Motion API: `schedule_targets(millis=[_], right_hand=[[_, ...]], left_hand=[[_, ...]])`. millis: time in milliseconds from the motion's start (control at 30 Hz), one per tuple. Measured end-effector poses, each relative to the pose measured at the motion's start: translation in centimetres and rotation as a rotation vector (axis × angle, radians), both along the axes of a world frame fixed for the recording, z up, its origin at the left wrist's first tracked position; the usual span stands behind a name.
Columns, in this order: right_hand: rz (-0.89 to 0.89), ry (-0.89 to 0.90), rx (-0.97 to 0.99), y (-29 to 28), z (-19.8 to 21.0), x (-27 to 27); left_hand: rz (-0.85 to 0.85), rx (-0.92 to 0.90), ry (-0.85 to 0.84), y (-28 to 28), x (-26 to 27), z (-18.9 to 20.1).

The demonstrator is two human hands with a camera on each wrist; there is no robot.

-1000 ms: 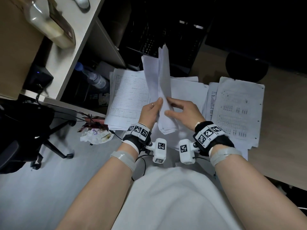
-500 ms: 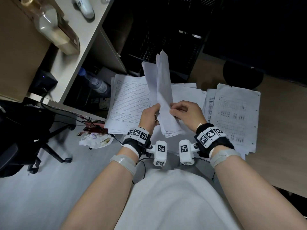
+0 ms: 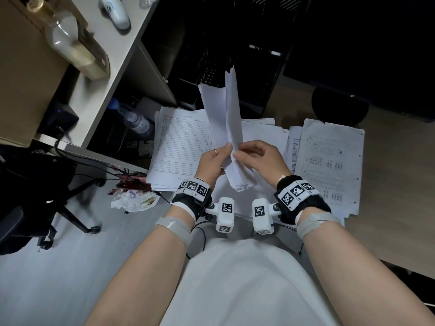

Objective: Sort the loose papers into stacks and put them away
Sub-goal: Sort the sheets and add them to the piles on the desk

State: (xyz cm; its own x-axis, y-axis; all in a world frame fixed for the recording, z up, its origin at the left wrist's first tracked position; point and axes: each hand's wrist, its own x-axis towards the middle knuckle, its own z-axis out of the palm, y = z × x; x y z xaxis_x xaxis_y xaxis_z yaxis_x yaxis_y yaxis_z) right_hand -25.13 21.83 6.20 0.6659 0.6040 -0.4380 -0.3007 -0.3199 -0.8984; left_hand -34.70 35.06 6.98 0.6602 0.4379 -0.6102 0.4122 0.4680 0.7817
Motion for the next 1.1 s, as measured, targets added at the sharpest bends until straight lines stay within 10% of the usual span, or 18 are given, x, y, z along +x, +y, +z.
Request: schedule_targets(millis=[667,1100], right_hand=[[-0.130,0.245,0.051,-0.7,-0.3,0.1],[-0.202,-0.049,-0.349,-1.8,-3.3,0.7]], left_hand=[[0.057,0.098,0.022,0.2,0.5,-1.0],[-0.002,0.348,0.185,1.6,-0.3,-2.8]])
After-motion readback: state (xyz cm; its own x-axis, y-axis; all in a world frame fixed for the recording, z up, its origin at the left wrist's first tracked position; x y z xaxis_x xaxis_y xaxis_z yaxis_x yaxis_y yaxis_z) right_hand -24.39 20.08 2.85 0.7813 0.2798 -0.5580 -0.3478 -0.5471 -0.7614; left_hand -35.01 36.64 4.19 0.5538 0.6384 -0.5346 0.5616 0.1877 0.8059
